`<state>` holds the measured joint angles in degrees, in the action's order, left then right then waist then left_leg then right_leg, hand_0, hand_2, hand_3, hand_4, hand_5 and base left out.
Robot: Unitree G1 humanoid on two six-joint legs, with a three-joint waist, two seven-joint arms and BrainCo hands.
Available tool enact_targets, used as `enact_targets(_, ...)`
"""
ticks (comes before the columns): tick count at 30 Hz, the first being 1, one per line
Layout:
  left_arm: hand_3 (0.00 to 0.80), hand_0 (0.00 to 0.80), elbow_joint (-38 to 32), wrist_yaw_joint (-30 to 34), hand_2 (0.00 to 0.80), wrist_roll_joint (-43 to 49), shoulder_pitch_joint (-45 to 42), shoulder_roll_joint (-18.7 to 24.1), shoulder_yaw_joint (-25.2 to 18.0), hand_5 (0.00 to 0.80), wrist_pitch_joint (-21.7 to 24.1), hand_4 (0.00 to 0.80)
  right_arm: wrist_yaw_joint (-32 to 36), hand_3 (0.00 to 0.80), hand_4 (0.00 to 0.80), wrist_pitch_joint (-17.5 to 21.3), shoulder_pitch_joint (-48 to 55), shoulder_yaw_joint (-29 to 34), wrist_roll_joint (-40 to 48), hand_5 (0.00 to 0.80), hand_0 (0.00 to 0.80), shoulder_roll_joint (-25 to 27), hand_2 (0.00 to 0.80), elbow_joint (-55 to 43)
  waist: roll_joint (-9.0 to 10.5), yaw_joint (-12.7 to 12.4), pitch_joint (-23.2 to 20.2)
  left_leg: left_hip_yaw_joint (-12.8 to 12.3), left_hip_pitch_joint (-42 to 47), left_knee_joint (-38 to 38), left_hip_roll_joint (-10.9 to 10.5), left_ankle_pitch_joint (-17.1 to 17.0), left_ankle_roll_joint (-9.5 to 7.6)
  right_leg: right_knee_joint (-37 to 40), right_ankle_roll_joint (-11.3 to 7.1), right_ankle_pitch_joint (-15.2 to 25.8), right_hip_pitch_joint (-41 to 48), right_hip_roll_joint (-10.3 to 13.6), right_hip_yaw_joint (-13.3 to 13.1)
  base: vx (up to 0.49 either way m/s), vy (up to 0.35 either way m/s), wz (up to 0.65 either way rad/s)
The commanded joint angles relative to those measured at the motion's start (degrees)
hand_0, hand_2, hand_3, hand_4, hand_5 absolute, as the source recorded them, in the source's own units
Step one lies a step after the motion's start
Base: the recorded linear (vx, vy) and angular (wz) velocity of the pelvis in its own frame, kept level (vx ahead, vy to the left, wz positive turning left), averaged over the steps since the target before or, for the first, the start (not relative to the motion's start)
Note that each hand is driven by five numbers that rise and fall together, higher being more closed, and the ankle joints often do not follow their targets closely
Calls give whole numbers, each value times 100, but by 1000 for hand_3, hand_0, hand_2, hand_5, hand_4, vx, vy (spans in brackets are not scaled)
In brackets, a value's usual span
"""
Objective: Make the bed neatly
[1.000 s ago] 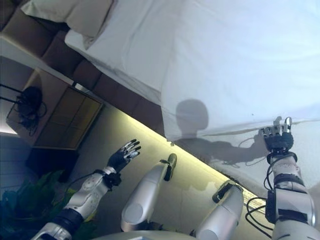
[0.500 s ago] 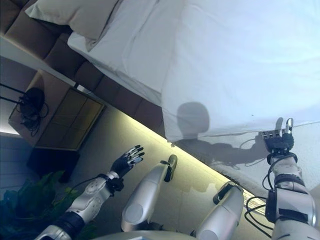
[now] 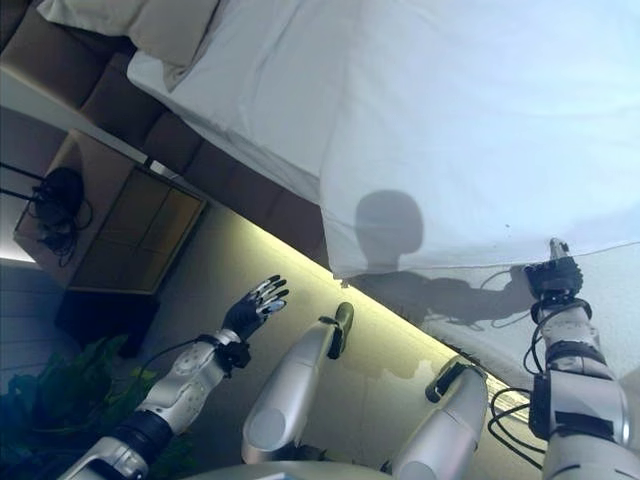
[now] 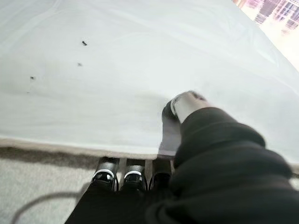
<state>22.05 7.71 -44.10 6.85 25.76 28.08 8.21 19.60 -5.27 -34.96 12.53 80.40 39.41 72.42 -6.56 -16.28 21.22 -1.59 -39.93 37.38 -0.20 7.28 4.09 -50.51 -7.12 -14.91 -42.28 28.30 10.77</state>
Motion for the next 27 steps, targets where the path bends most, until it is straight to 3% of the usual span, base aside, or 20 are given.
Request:
enact_targets(1, 0, 0, 45, 63, 0, -262, -14, -42, -190, 0, 301, 0, 277, 800, 800, -6, -258, -96, -98, 800, 800, 357, 800, -199, -151, -15, -28, 96, 107, 51, 282, 294, 82, 1129, -704, 1882, -369, -54, -432, -20, 42, 4)
enact_targets(8, 0, 0, 55, 147, 0, -365, -107, 18, -200, 0, 384, 0, 361, 800, 800, -96, -126, -77, -131, 800, 800, 266, 800, -165, -59, -17, -67, 54, 242, -127, 343, 109, 69, 1247, -624, 1936, -207, -81, -319, -40, 19, 3)
enact_targets(14, 0, 0, -47, 38, 0, -221, -174, 19, -428, 0, 184, 0, 660, 800, 800, 341, 351, -127, -762, 800, 800, -195, 800, -573, 145, -74, -262, -29, 904, -557, 359, 9, 74, 1681, -603, 2005, 596, 22, -82, 39, -8, 7)
enact_targets(19, 0, 0, 48, -146, 0, -21, -192, -74, -573, 0, 54, 0, 308, 800, 800, 610, 334, -541, -1411, 800, 800, -715, 800, -1348, 319, -185, -439, 42, 1611, -993, 311, -52, 37, 2101, -599, 2082, 1336, 49, 52, 110, 8, 6)
enact_targets(27, 0, 0, 293, -471, 0, 60, -345, -287, -744, 0, 65, 0, -363, 800, 800, 315, 84, -1250, -1869, 800, 800, -1480, 800, -2152, 574, -421, -711, 184, 2575, -1739, 205, -312, -61, 2846, -604, 2286, 2502, 20, 310, 91, 60, 5)
